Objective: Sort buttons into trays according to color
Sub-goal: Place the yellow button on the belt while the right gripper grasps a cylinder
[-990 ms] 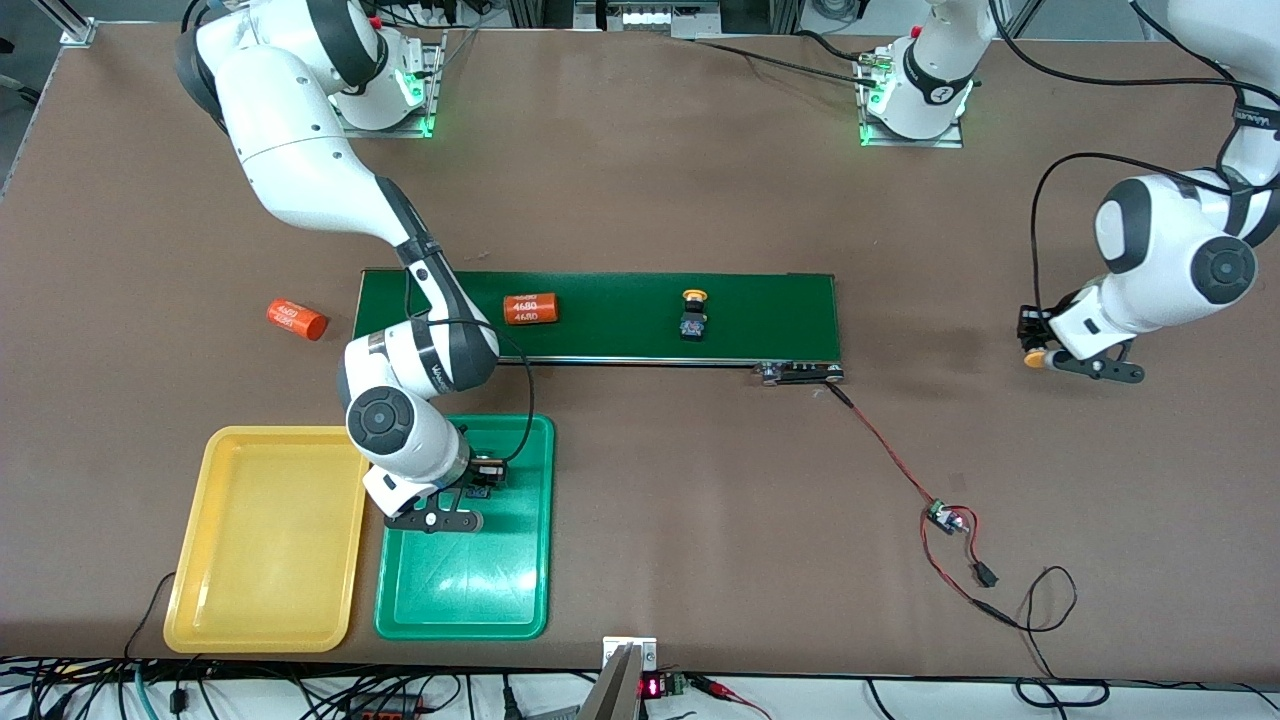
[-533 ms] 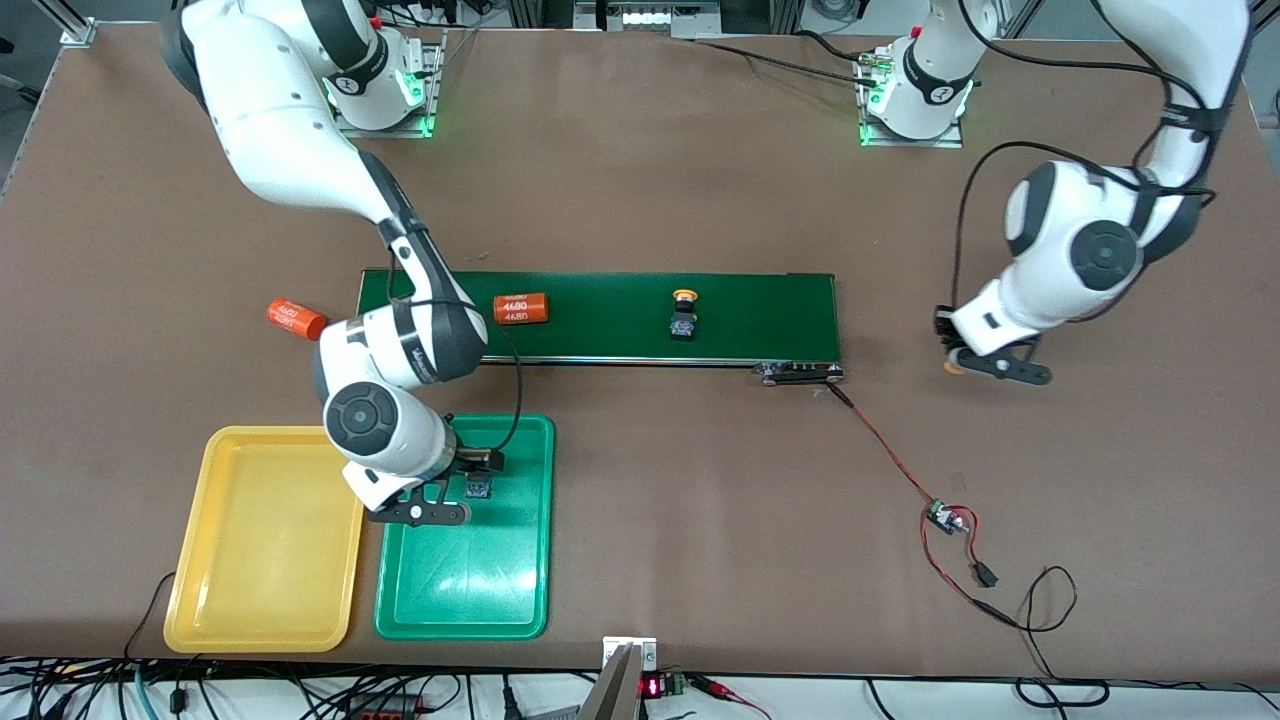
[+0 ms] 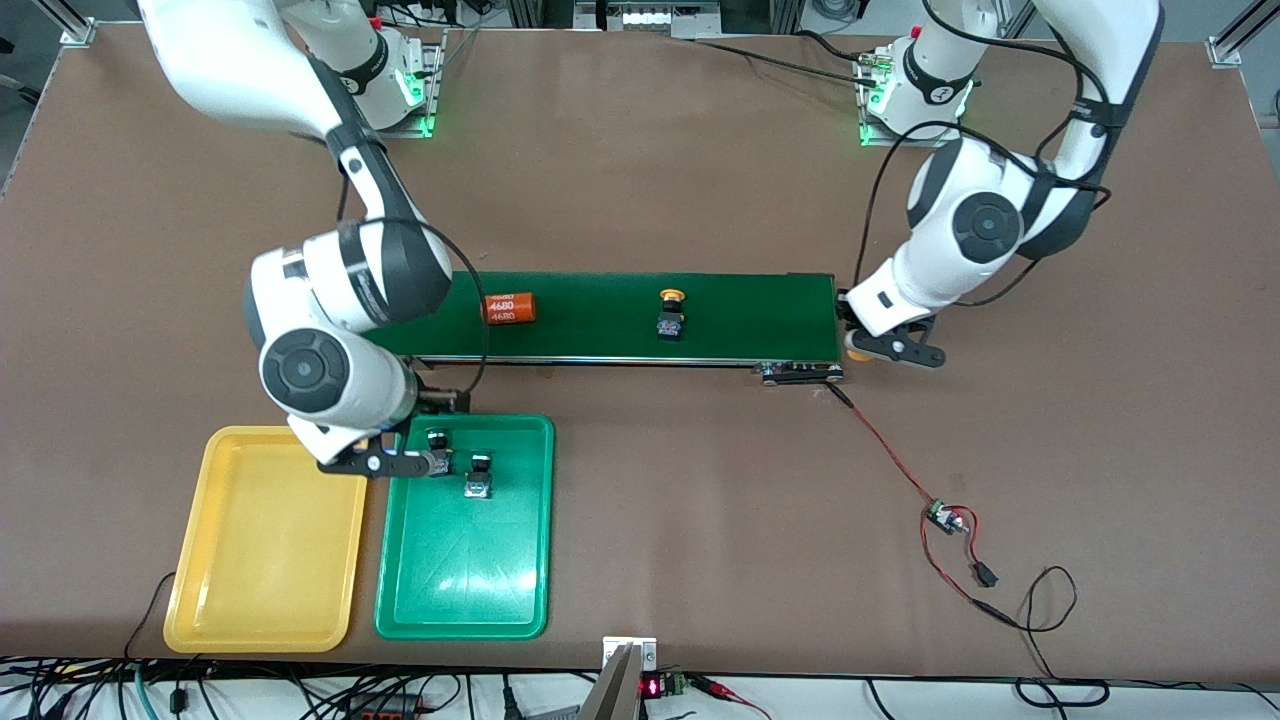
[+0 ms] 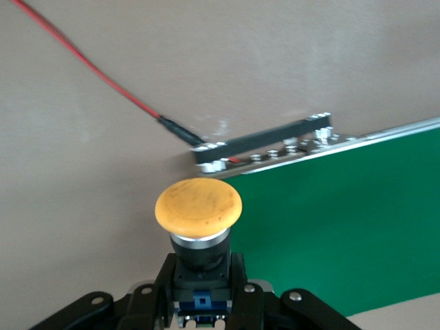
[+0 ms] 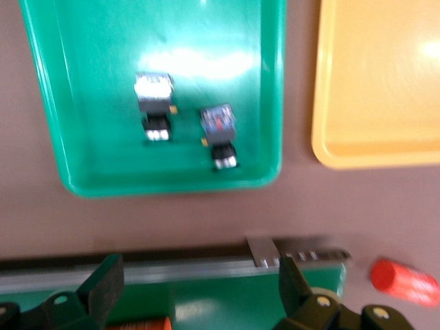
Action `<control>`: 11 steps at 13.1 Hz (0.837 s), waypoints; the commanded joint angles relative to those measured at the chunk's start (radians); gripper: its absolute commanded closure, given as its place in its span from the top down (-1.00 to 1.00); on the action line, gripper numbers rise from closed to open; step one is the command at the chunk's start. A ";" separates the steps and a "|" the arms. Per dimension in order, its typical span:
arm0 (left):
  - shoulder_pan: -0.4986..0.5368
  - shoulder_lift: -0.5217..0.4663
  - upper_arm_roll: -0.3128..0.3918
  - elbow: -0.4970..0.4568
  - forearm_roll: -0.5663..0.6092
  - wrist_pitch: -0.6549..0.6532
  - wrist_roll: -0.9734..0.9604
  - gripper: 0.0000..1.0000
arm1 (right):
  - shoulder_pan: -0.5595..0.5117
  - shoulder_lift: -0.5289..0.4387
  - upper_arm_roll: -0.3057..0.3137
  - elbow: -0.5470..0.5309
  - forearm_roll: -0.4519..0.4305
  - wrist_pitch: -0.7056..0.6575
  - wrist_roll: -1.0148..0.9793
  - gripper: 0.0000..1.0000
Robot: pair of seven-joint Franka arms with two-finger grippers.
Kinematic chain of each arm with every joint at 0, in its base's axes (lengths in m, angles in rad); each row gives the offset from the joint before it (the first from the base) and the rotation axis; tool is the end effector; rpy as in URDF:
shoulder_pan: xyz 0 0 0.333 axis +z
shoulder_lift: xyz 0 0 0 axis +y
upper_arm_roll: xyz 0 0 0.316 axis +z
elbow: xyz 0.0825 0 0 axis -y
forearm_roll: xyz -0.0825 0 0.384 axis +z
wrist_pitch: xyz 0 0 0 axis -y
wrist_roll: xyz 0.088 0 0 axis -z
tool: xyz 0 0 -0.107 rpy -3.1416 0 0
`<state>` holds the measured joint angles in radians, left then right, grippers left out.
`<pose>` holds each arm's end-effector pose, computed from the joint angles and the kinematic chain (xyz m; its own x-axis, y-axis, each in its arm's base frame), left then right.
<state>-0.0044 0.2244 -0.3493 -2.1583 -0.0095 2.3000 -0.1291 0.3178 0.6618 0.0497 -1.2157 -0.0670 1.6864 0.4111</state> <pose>0.5204 -0.1907 0.2944 0.9737 -0.2132 -0.0799 -0.2076 -0.9755 0.0731 0.6739 0.2432 0.3730 0.9861 -0.0452 -0.1602 -0.0283 -0.9939 0.1062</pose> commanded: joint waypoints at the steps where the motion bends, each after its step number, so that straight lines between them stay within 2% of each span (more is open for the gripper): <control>1: -0.049 0.024 0.001 0.021 -0.015 -0.007 -0.090 -1.00 | -0.014 -0.163 0.010 -0.203 0.015 0.016 0.011 1.00; 4: -0.077 0.042 -0.046 0.020 -0.035 -0.008 -0.242 -1.00 | -0.014 -0.250 0.012 -0.306 0.018 0.064 0.023 1.00; 7: -0.088 0.052 -0.053 0.018 -0.035 -0.010 -0.317 -1.00 | -0.037 -0.353 0.053 -0.485 0.019 0.214 0.064 1.00; 11: -0.114 0.099 -0.056 0.018 -0.035 -0.007 -0.353 -0.99 | -0.049 -0.413 0.079 -0.609 0.019 0.323 0.110 1.00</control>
<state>-0.1060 0.2938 -0.4065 -2.1574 -0.0242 2.2999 -0.4673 0.2980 0.3164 0.1034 -1.7244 -0.0579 1.9452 0.5023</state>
